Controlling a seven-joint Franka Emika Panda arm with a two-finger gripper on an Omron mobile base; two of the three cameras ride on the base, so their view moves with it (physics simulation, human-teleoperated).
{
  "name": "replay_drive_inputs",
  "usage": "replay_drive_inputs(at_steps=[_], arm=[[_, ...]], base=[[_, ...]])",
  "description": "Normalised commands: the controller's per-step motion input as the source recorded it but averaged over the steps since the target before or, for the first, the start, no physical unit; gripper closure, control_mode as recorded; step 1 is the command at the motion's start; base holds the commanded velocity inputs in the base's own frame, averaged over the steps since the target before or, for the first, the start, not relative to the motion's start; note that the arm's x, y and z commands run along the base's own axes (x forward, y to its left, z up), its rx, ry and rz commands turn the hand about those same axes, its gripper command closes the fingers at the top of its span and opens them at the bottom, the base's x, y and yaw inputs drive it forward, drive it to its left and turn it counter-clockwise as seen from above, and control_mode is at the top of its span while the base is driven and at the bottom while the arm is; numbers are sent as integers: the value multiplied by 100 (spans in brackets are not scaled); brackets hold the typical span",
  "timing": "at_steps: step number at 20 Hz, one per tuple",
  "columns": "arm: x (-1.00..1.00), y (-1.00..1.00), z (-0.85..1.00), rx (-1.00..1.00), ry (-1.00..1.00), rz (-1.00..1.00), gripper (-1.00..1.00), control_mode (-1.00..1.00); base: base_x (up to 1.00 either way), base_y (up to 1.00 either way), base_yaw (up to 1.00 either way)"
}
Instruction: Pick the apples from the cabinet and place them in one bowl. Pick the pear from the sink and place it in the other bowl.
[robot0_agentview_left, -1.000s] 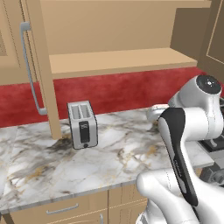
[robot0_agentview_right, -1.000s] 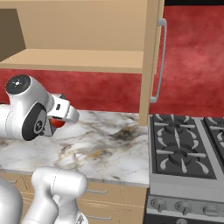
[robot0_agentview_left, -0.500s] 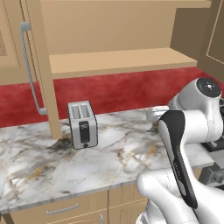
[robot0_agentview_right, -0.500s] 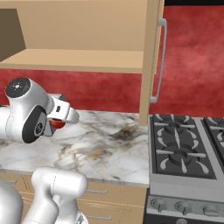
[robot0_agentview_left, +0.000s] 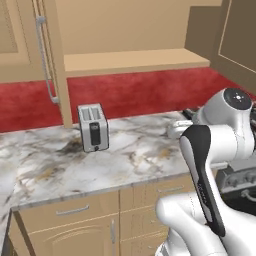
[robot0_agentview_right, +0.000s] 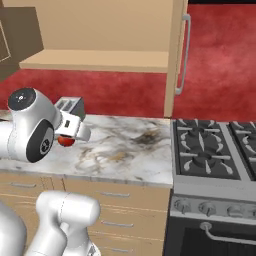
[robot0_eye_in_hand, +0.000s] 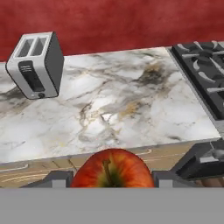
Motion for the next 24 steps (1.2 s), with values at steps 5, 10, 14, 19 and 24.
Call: replay_drive_inputs(at_steps=[5, 10, 14, 19, 24], arm=[[0, 0, 0, 0, 0, 0, 100, 100], [0, 0, 0, 0, 0, 0, 100, 100], [0, 0, 0, 0, 0, 0, 100, 100], [0, 0, 0, 0, 0, 0, 100, 100], [0, 0, 0, 0, 0, 0, 100, 100]], base=[[-99, 18, 0], [-53, 11, -4], [-41, 17, 25], [-21, 42, 61], [-6, 57, 77]])
